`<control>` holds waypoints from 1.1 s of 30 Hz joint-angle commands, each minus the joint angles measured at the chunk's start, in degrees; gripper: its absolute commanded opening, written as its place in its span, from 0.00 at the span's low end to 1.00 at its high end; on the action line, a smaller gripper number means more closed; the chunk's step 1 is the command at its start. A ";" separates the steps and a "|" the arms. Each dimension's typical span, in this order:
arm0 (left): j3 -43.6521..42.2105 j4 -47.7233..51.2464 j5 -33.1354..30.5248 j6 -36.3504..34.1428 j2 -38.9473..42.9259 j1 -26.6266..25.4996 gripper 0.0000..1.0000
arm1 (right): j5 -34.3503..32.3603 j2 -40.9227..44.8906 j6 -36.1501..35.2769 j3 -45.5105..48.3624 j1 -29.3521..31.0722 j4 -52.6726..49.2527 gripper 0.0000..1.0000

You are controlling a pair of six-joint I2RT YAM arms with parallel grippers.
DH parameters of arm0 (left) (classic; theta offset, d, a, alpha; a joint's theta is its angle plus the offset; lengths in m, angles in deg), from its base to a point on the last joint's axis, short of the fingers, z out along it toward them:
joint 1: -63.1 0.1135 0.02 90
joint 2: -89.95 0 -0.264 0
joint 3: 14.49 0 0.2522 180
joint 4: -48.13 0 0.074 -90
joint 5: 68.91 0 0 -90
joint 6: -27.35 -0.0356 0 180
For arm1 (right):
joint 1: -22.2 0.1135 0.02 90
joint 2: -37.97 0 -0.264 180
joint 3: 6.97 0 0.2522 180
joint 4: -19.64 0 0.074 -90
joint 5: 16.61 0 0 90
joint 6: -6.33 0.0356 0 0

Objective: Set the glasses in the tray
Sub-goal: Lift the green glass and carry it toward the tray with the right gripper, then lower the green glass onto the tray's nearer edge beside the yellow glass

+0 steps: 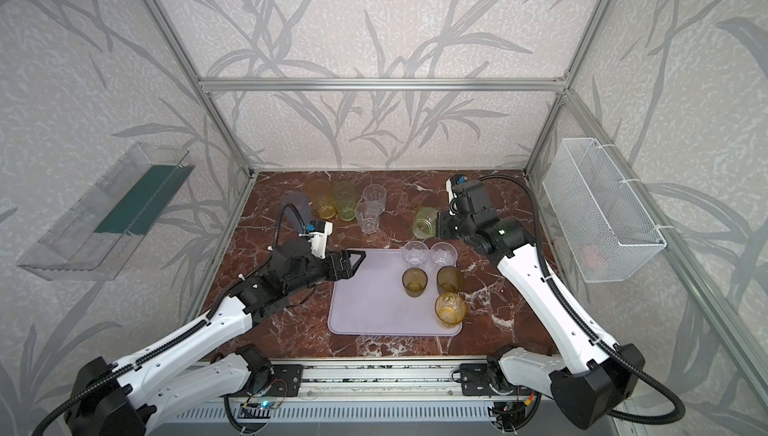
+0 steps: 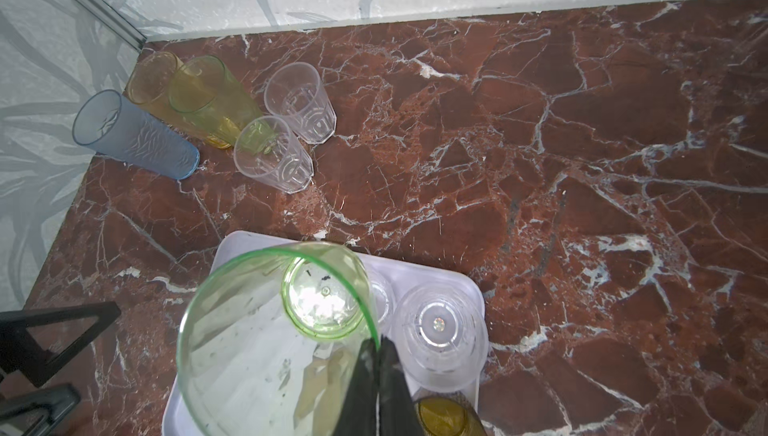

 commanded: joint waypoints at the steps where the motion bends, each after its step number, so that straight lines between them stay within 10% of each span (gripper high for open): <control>1: 3.36 3.39 2.38 1.27 0.35 0.08 0.99 | 3.46 4.38 0.07 1.94 -0.13 -3.35 0.00; 33: 1.08 2.46 8.34 5.36 3.63 -0.85 0.99 | -2.08 16.11 6.34 7.63 13.44 -18.36 0.00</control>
